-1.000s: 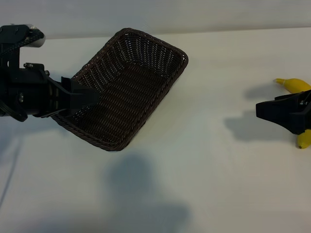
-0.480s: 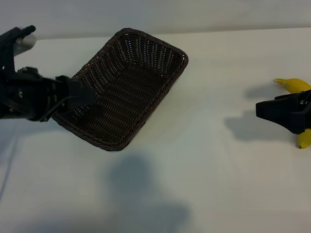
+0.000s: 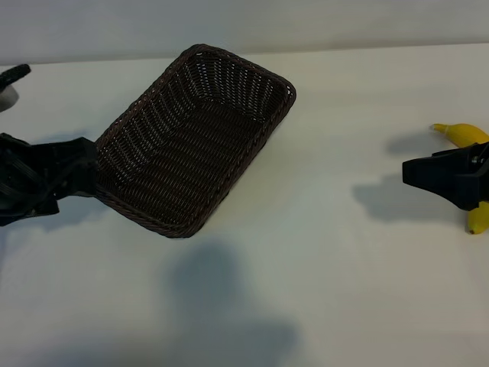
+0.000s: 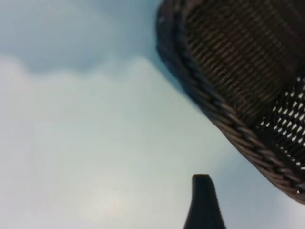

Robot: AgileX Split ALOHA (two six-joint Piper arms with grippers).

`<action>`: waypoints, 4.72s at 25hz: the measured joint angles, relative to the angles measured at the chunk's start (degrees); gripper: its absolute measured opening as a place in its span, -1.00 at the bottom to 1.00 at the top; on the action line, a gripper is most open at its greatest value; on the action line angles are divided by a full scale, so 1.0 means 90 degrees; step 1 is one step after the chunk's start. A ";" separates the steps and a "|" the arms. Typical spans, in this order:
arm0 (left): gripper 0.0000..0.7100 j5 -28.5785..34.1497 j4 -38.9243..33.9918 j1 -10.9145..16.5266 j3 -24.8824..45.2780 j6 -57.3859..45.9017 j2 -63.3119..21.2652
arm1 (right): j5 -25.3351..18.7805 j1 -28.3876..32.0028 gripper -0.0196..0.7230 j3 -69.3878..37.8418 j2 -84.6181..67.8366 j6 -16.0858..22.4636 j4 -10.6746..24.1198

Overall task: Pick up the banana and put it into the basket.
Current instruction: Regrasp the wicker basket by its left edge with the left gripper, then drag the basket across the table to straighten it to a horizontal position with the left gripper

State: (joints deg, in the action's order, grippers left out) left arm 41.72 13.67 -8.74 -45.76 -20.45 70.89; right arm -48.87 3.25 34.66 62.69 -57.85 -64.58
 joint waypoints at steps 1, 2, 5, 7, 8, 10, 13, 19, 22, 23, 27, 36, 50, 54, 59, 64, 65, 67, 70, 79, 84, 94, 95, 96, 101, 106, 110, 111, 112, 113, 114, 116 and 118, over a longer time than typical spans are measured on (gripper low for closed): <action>0.52 0.0015 -0.0015 0.0000 0.0000 -0.0173 0.0000 | 0.0000 0.0000 0.56 0.0000 0.0000 0.0000 0.0000; 0.52 0.0044 -0.0020 0.0000 0.0000 -0.0315 0.0000 | 0.0000 0.0000 0.56 0.0000 0.0000 0.0000 0.0000; 0.52 0.0184 -0.0028 0.0000 0.0000 -0.0766 0.0000 | 0.0000 0.0000 0.56 0.0000 0.0000 0.0000 0.0000; 0.52 0.0195 -0.0035 0.0000 0.0000 -0.1107 0.0015 | 0.0000 0.0000 0.56 0.0000 0.0000 0.0000 0.0000; 0.52 0.0195 -0.0035 0.0000 -0.0007 -0.1275 0.0046 | 0.0000 0.0000 0.56 0.0000 0.0000 0.0000 0.0000; 0.52 0.0187 -0.0035 0.0000 -0.0021 -0.1534 0.0216 | 0.0000 0.0000 0.56 0.0000 0.0000 0.0002 0.0000; 0.52 0.0134 0.0062 0.0000 -0.0027 -0.1801 0.0609 | 0.0000 0.0000 0.56 0.0000 0.0000 0.0007 0.0000; 0.52 -0.0157 0.0515 0.0000 -0.0027 -0.1937 0.1101 | 0.0000 0.0000 0.56 0.0000 0.0000 0.0014 0.0000; 0.52 -0.0262 0.0515 0.0000 -0.0027 -0.2017 0.1131 | 0.0000 0.0000 0.56 0.0000 0.0000 0.0014 0.0000; 0.52 -0.0300 0.0515 0.0000 -0.0027 -0.2046 0.1148 | 0.0000 0.0000 0.56 0.0000 0.0000 0.0014 0.0000; 0.52 -0.0413 0.0522 0.0000 -0.0027 -0.2281 0.1332 | 0.0000 0.0000 0.56 0.0000 0.0000 0.0014 0.0000; 0.52 -0.0624 0.0528 0.0000 -0.0032 -0.2646 0.1696 | 0.0000 0.0000 0.56 0.0000 0.0000 0.0014 0.0000; 0.52 -0.1159 0.0778 0.0000 -0.0032 -0.2839 0.2292 | 0.0000 0.0000 0.56 0.0000 0.0000 0.0014 0.0000; 0.48 -0.1295 0.0823 0.0000 -0.0032 -0.2844 0.2403 | 0.0000 0.0000 0.56 0.0000 0.0000 0.0014 0.0000; 0.30 -0.1340 0.0836 0.0000 -0.0032 -0.2844 0.2637 | 0.0000 0.0000 0.56 0.0000 0.0000 0.0014 0.0000; 0.01 -0.1467 0.0869 0.0000 -0.0032 -0.2844 0.2686 | 0.0000 0.0000 0.56 0.0000 0.0000 0.0014 0.0000; -0.06 -0.1495 0.0874 0.0000 -0.0032 -0.2844 0.2686 | 0.0000 0.0000 0.56 0.0000 0.0000 0.0014 0.0000; -0.27 -0.1545 0.0892 0.0000 -0.0032 -0.2844 0.2686 | 0.0000 0.0000 0.56 0.0000 0.0000 0.0014 0.0000; -0.55 -0.1569 0.0915 0.0000 -0.0032 -0.2846 0.2686 | 0.0000 0.0000 0.56 0.0000 0.0000 0.0014 0.0000; -0.55 -0.1603 0.0915 0.0000 -0.0032 -0.2854 0.2686 | 0.0000 0.0000 0.56 0.0000 0.0000 0.0014 0.0000; -0.55 -0.1603 0.0946 0.0000 -0.0032 -0.2691 0.2637 | 0.0000 0.0000 0.56 0.0000 0.0000 0.0014 0.0000; -0.55 -0.1257 0.1191 0.0000 -0.0255 -0.1521 0.2348 | 0.0000 0.0000 0.56 0.0000 0.0000 0.0014 0.0000; -0.55 -0.1208 0.1312 0.0000 -0.0340 -0.1325 0.2348 | 0.0000 0.0000 0.56 0.0000 0.0000 0.0014 0.0000; -0.55 -0.1174 0.1456 0.0000 -0.0418 -0.1088 0.2348 | 0.0000 0.0000 0.56 0.0000 0.0000 0.0014 0.0000; -0.55 -0.0772 0.1694 0.0000 -0.1010 -0.0138 0.2348 | 0.0000 0.0000 0.56 0.0000 0.0000 0.0014 0.0000; -0.55 -0.0122 0.1545 0.0000 -0.1638 0.0470 0.2362 | -0.0013 0.0000 0.56 0.0000 0.0000 0.0014 0.0000; -0.55 0.0695 0.1036 0.0000 -0.2520 0.0851 0.2614 | -0.0018 0.0000 0.56 0.0000 0.0000 0.0014 0.0000; -0.55 0.0913 0.0949 0.0000 -0.2751 0.0967 0.2732 | -0.0018 0.0000 0.56 0.0000 0.0000 0.0014 0.0000; -0.55 0.1074 0.0893 0.0000 -0.2978 0.1110 0.2845 | -0.0018 0.0000 0.56 0.0000 0.0000 0.0014 0.0000; -0.55 0.1253 0.0862 0.0000 -0.3174 0.1239 0.2990 | -0.0018 0.0000 0.56 0.0000 0.0000 0.0014 0.0000; -0.55 0.1443 0.0833 0.0000 -0.3423 0.1404 0.3147 | -0.0018 0.0000 0.56 0.0000 0.0000 0.0014 0.0000; -0.55 0.1802 0.0813 0.0000 -0.3933 0.1704 0.3452 | -0.0018 0.0000 0.56 0.0000 0.0000 0.0014 0.0000; -0.55 0.2185 0.0813 0.0000 -0.4370 0.1914 0.3796 | -0.0018 0.0000 0.56 0.0000 0.0000 0.0014 0.0000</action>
State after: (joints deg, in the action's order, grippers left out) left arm 61.39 20.98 -8.74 -85.09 -3.23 105.05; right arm -49.04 3.25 34.66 62.69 -57.72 -64.58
